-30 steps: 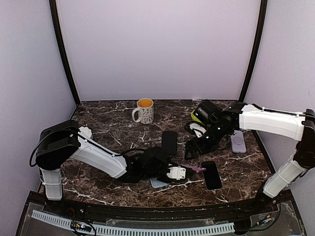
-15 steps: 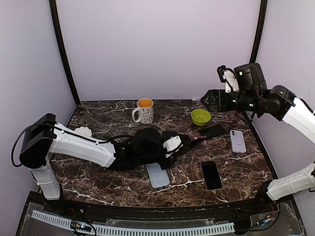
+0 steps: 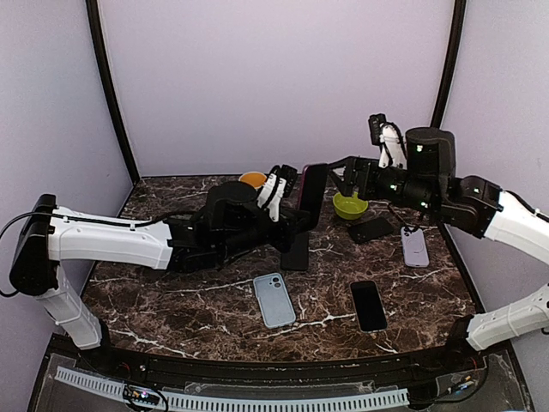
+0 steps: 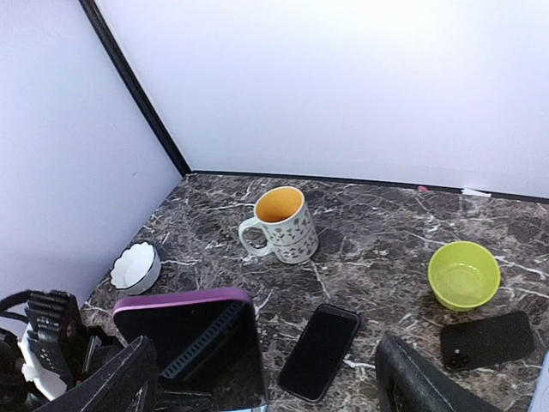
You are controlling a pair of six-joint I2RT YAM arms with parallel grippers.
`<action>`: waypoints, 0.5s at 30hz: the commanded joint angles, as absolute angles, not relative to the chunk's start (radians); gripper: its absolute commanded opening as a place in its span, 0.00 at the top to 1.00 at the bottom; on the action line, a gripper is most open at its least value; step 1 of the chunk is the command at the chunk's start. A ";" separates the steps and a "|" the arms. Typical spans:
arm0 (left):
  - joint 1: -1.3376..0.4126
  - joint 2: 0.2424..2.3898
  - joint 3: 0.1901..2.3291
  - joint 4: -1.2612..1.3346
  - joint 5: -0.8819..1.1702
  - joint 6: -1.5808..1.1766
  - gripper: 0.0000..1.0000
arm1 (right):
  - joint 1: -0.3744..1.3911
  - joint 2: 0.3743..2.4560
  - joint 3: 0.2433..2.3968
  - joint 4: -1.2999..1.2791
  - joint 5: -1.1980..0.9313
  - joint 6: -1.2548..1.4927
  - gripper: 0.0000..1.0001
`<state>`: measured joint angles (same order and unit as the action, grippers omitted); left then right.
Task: Put the phone into the phone case
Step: Pass from the left arm to the right
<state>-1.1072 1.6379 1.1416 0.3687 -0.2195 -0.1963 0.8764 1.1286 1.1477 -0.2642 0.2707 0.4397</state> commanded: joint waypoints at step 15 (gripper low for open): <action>-1.093 1.513 1.101 0.527 -0.237 -0.318 1.00 | 1.009 1.341 1.193 -0.111 0.316 0.481 0.02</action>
<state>-1.0962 1.5814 1.1210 0.4183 -0.2298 -0.3183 1.0061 1.2984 1.1343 -0.1078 0.2611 0.4610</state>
